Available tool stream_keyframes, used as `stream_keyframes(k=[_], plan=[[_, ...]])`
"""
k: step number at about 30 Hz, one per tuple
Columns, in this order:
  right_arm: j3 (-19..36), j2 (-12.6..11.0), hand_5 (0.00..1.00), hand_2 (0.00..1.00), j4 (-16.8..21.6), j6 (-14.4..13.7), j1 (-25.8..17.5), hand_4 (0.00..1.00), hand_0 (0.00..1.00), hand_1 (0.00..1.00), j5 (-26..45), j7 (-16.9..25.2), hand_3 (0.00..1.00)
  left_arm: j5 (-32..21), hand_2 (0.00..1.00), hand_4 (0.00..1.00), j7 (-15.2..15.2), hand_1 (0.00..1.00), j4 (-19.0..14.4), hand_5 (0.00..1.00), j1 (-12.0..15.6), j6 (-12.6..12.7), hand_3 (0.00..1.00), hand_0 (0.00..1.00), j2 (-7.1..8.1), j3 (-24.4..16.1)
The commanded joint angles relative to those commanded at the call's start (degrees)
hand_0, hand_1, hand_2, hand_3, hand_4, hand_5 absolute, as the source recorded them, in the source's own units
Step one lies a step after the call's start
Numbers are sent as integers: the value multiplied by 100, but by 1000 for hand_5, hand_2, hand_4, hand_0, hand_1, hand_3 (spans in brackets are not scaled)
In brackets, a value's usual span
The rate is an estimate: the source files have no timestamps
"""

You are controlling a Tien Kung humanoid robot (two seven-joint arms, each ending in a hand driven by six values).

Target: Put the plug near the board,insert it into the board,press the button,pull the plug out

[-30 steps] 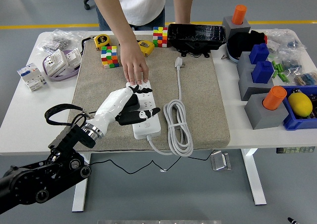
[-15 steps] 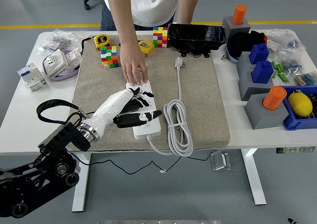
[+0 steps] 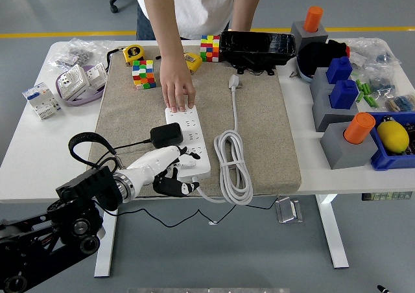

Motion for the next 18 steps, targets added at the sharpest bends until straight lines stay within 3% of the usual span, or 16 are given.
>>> stream_keyframes(k=[9, 18], plan=[[0, -16, 500, 662, 3, 2, -4, 952, 610, 646, 25, 3, 559, 47, 152, 756, 45, 56, 396, 2, -75, -25, 870, 66, -97, 151], [-19, -16, 499, 661, 4, 4, -23, 952, 611, 646, 27, 3, 558, 27, 152, 752, 57, 57, 586, 2, -86, -36, 866, 65, -154, 202]])
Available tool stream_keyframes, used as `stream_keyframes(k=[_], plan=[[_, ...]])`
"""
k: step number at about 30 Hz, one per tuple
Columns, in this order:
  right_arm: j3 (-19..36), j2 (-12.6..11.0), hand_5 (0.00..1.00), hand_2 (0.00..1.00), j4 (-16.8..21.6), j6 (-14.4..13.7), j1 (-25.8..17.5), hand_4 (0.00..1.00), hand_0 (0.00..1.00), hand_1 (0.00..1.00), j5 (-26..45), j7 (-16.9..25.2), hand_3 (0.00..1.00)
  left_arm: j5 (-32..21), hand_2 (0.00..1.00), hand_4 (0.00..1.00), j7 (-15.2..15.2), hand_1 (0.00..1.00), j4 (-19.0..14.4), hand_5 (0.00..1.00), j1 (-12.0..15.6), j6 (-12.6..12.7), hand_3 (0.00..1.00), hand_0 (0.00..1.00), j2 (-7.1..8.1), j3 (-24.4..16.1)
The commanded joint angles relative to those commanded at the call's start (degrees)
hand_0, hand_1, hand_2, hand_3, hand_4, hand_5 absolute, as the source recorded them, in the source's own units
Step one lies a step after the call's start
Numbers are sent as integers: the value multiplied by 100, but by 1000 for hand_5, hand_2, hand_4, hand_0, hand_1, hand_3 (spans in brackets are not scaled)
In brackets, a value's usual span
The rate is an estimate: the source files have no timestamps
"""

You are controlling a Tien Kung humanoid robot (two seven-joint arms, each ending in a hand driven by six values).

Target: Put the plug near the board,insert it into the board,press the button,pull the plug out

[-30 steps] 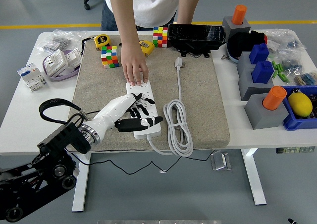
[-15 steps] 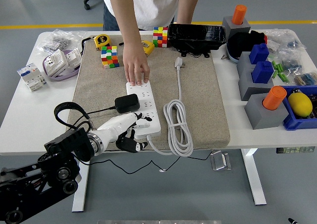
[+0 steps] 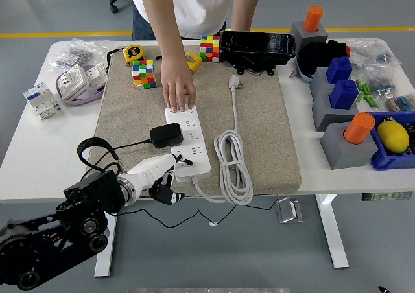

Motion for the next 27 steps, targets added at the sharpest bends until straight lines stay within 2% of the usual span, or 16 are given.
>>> stream_keyframes(k=[27], plan=[[50, 8, 499, 661, 9, -3, 15, 951, 612, 645, -16, 1, 558, 25, 151, 746, 9, 58, 140, 2, -154, 9, 849, 66, -134, 105]])
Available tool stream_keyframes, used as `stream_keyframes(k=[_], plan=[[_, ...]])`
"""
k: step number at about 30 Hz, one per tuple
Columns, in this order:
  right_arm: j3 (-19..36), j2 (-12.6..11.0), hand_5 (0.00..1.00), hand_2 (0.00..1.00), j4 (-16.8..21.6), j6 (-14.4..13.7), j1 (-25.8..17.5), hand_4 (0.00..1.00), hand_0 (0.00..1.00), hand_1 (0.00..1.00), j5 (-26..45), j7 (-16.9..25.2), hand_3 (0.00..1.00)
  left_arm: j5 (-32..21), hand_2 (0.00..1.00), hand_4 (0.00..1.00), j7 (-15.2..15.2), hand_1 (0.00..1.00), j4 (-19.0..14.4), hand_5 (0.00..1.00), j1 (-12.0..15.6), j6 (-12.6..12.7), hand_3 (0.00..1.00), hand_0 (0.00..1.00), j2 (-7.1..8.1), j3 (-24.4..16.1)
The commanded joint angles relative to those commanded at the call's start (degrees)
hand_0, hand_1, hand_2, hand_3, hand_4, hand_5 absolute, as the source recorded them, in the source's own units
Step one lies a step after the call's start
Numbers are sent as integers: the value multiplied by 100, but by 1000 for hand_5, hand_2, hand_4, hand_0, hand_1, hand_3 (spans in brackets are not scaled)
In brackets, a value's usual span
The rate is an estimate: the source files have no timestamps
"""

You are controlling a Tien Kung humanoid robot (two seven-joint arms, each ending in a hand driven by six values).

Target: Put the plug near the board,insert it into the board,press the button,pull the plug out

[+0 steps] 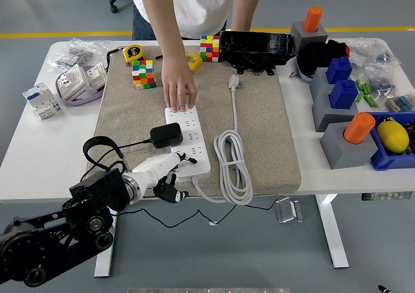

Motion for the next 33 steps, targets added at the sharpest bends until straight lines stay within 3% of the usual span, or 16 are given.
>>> stream_keyframes(k=[19, 33], plan=[[32, 16, 499, 661, 15, -3, -10, 951, 612, 646, -15, 7, 558, -32, 151, 743, 108, 58, -25, 2, 71, -106, 838, 67, 111, -58], [38, 23, 501, 661, 19, -5, -18, 951, 613, 646, -19, 8, 557, -105, 151, 737, 155, 59, -28, 2, 75, -175, 833, 67, 87, -16]])
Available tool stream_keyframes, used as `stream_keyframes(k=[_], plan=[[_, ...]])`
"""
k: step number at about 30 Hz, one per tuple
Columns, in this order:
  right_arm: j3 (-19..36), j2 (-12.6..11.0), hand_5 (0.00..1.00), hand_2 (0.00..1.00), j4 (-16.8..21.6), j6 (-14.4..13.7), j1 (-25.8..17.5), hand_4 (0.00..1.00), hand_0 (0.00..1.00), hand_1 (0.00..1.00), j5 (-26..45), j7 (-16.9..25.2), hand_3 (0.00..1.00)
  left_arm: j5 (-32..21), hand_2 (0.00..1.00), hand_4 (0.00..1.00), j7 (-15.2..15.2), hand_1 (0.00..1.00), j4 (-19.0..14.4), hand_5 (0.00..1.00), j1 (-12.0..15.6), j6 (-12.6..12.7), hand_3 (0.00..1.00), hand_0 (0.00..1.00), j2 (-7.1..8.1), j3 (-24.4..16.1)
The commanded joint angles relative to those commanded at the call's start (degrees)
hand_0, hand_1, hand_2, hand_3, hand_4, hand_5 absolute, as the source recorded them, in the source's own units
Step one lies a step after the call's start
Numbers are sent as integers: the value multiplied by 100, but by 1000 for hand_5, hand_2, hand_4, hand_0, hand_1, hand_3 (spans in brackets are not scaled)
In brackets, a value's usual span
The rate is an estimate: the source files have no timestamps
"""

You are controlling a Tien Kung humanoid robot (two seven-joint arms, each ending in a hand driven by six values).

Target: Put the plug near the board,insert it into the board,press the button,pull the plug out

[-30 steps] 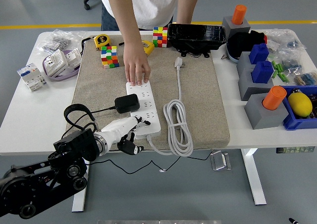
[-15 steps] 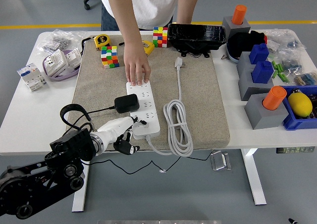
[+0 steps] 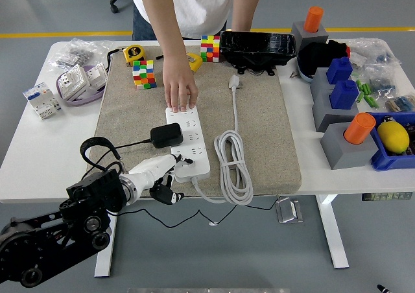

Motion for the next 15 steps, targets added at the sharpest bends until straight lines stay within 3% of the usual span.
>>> stream_keyframes(k=[9, 15], plan=[[1, 6, 499, 660, 3, 0, 7, 951, 613, 645, 3, 2, 557, -26, 149, 747, 54, 58, 1, 2, 1, -50, 830, 65, 11, 24], [7, 7, 499, 661, -1, 0, 0, 951, 612, 645, 1, 0, 558, 8, 151, 731, -73, 59, -28, 2, 5, 31, 826, 66, 7, -46]])
